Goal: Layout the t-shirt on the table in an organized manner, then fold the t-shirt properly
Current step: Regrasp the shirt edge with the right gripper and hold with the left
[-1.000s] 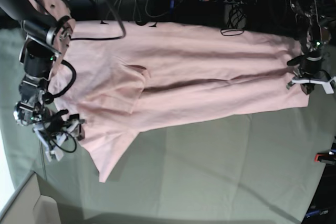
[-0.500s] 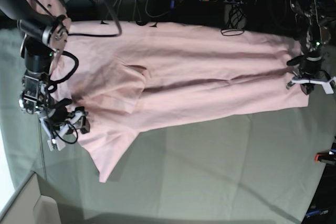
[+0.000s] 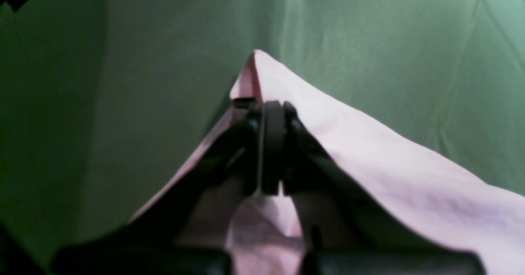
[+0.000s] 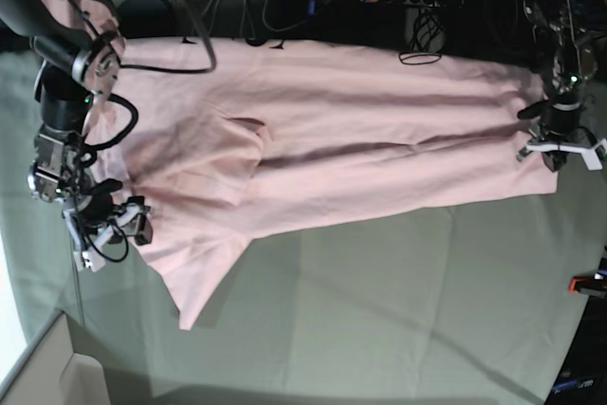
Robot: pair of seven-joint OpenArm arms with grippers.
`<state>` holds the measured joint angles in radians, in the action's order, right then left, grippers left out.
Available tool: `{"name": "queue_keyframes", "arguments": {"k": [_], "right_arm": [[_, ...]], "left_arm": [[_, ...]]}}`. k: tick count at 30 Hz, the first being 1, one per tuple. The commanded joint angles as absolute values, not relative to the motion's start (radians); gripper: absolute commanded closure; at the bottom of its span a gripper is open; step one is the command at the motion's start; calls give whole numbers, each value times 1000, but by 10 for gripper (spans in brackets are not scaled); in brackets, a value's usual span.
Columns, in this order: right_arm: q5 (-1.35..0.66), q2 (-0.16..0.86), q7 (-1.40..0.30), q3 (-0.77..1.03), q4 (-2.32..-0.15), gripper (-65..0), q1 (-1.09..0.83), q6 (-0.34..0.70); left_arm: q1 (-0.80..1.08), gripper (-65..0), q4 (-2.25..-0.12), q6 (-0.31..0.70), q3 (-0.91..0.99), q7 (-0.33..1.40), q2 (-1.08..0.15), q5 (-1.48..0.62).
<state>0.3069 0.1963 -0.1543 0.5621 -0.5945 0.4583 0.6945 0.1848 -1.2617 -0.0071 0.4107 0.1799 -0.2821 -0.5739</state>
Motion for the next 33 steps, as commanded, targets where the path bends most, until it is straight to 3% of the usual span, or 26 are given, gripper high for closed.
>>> {"name": "queue_keyframes", "arguments": {"k": [1, 6, 12, 15, 20, 25, 33], "right_arm": [[292, 196, -128, 561, -605, -380, 469, 698], [292, 182, -128, 561, -604, -340, 453, 698], [292, 171, -128, 561, -604, -114, 450, 698], [294, 171, -128, 561, -604, -23, 450, 698], [294, 173, -130, 561, -605, -10, 452, 698], [294, 176, -128, 561, -605, -10, 452, 698], [294, 177, -128, 561, -607, -10, 452, 698]], "left_arm": [[174, -4, -1271, -7, 417, 154, -297, -573], [168, -4, -1233, -10, 418, 153, -297, -582], [173, -6, -1259, -12, 424, 153, -282, -582], [179, -57, -1300, -5, 420, 154, -280, -584], [219, -261, -1386, -10, 424, 154, -259, -585], [242, -416, -1471, -12, 429, 150, -246, -582], [84, -437, -1251, -4, 522, 153, -262, -575]]}}
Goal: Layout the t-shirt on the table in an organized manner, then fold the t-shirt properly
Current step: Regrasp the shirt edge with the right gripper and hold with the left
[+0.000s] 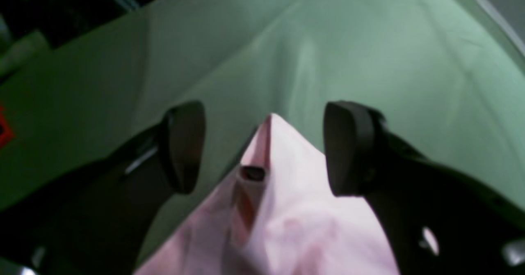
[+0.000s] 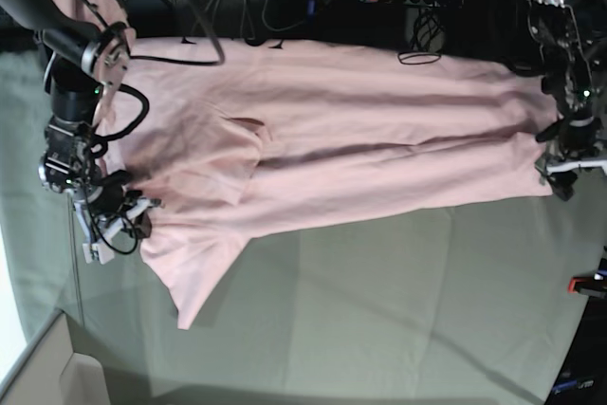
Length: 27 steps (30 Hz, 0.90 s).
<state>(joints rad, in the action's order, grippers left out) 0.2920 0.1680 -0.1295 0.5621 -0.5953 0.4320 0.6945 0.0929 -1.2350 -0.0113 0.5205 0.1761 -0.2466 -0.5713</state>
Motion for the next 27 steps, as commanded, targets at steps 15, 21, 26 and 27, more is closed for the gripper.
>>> {"name": "queue_keyframes", "arguments": {"k": [15, 21, 26, 27], "right_arm": [[295, 177, -128, 561, -607, -11, 452, 698], [295, 177, -128, 561, -607, -12, 453, 698], [295, 177, -128, 561, -607, -13, 453, 698], [295, 177, -128, 561, -607, -13, 453, 698]], "left_arm": [[-156, -435, -834, -2, 338, 147, -352, -573], [-157, -434, -834, -2, 332, 151, -352, -573], [-157, -374, -834, -2, 331, 153, -352, -573], [-159, -317, -834, -2, 331, 153, -352, -573]]}}
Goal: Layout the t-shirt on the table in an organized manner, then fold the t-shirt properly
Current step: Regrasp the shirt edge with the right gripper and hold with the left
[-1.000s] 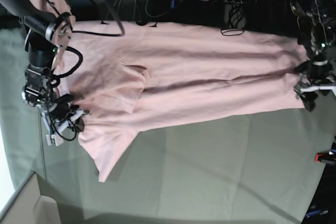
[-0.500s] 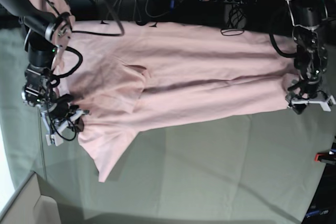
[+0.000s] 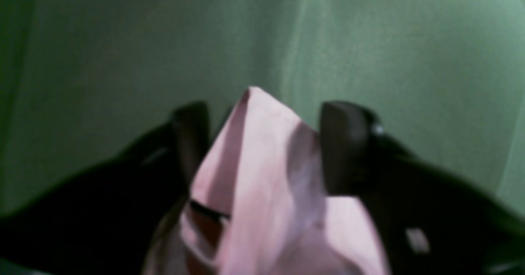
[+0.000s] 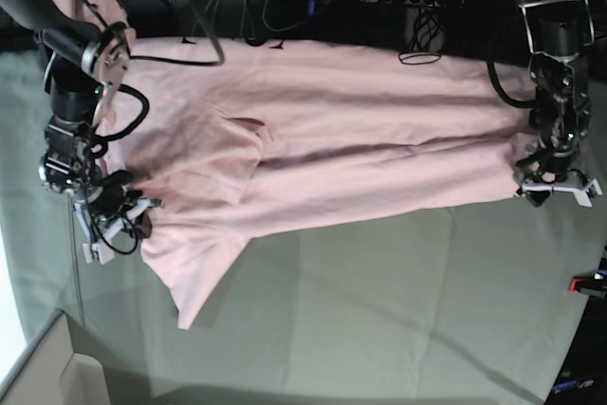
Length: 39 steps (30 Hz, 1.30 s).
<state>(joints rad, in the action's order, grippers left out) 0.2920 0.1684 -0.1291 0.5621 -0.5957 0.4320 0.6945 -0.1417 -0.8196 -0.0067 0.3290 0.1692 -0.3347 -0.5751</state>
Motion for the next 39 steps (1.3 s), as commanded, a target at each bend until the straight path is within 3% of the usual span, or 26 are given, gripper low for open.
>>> {"name": "queue_keyframes", "arguments": {"k": [1, 6, 20, 39], "right_arm": [[295, 177, -128, 561, -607, -14, 453, 698], [295, 177, -128, 561, -607, -14, 463, 698], [297, 177, -128, 559, -607, -14, 467, 698], [297, 177, -130, 559, -607, -14, 467, 698]], "left_arm": [[-159, -254, -834, -2, 334, 153, -352, -573], [-160, -1, -834, -2, 337, 151, -352, -573], [-59, -1, -1096, -12, 338, 151, -344, -575], [-53, -26, -1096, -12, 335, 153, -343, -573]]}}
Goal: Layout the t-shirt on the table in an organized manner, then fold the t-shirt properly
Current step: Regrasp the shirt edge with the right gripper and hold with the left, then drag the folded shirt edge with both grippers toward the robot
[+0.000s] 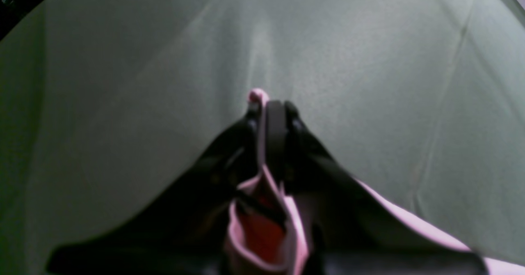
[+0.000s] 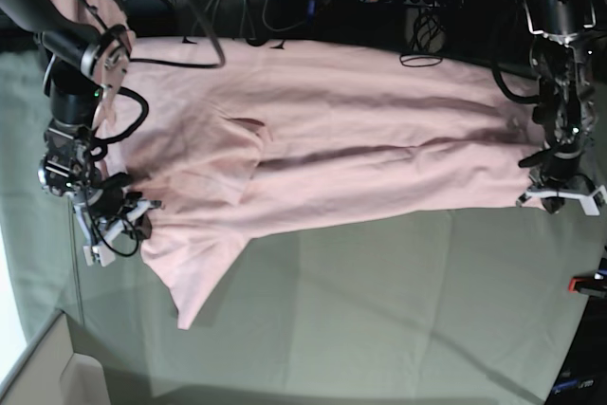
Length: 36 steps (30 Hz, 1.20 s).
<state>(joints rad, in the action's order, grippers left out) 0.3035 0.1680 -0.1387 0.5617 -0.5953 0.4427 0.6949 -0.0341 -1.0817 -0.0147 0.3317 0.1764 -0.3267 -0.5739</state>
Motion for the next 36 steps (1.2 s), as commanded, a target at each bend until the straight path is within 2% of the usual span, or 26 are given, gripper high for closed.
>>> {"name": "queue_keyframes", "arguments": {"k": [1, 5, 7, 9, 11, 14, 15, 22, 33, 36], "right_arm": [[297, 177, -130, 559, -607, -14, 467, 698], [297, 177, -130, 559, -607, -14, 467, 698], [297, 177, -130, 559, -607, -14, 467, 698], [297, 177, -130, 559, -607, -14, 467, 698], [297, 177, -130, 559, -607, -14, 467, 698], [297, 177, -130, 559, -607, -14, 467, 698], [297, 177, -130, 559, -607, -14, 467, 698], [297, 177, -130, 559, -607, -14, 467, 698], [297, 174, -134, 561, -613, -10, 469, 698], [295, 171, -140, 565, -679, -9, 458, 698]], "left_arm": [[-54, -48, -1096, -12, 337, 153, -343, -573], [-54, -174, -1096, -12, 338, 153, -343, -573], [-54, -191, -1096, -12, 338, 153, -343, -573], [-56, -188, -1096, -12, 338, 153, -343, -573], [-56, -152, -1096, -12, 338, 153, -343, -573], [-59, -19, -1096, -12, 338, 153, -343, -573], [-62, 0, -1096, -12, 338, 153, -343, -573], [-67, -2, -1064, -4, 338, 153, -343, -584], [45, -2, -1360, -12, 338, 154, -314, -585], [94, -2, -1408, -12, 338, 154, -312, -585]]}}
